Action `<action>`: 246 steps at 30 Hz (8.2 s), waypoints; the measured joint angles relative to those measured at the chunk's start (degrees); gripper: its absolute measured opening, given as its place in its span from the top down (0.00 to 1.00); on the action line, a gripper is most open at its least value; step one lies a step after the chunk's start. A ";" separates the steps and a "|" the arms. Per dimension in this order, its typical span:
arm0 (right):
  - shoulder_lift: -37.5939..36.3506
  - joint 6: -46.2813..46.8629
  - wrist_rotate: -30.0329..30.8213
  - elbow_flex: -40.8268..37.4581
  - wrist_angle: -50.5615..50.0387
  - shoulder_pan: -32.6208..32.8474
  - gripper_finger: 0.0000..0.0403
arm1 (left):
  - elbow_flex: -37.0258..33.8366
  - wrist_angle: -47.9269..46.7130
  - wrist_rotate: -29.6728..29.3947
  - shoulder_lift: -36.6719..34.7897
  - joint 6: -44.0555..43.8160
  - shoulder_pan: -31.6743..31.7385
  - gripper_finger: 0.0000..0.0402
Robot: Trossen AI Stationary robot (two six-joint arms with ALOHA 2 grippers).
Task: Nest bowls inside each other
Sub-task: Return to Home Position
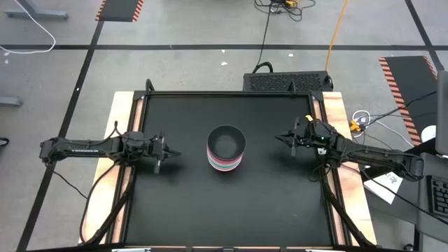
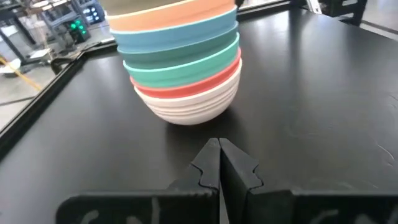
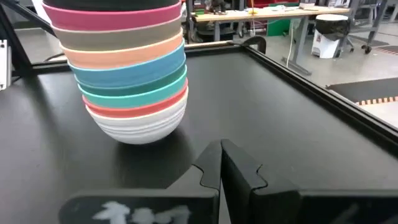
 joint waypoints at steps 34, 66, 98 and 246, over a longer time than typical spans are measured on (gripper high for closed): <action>-10.54 1.90 -21.50 0.07 -7.19 0.04 1.00 | 0.63 -1.28 6.02 -7.89 0.74 -2.78 0.99; -23.88 5.07 -22.37 -0.98 -13.16 0.02 1.00 | 5.67 -15.06 -6.81 -17.57 5.90 -20.57 1.00; -23.87 2.82 -22.31 -1.03 -12.90 0.02 1.00 | 5.42 -14.43 -10.02 -17.55 1.95 -11.30 0.99; -23.45 4.75 -22.26 -1.79 -8.09 0.04 1.00 | 4.96 -12.87 -13.72 -17.52 -2.39 -9.97 0.92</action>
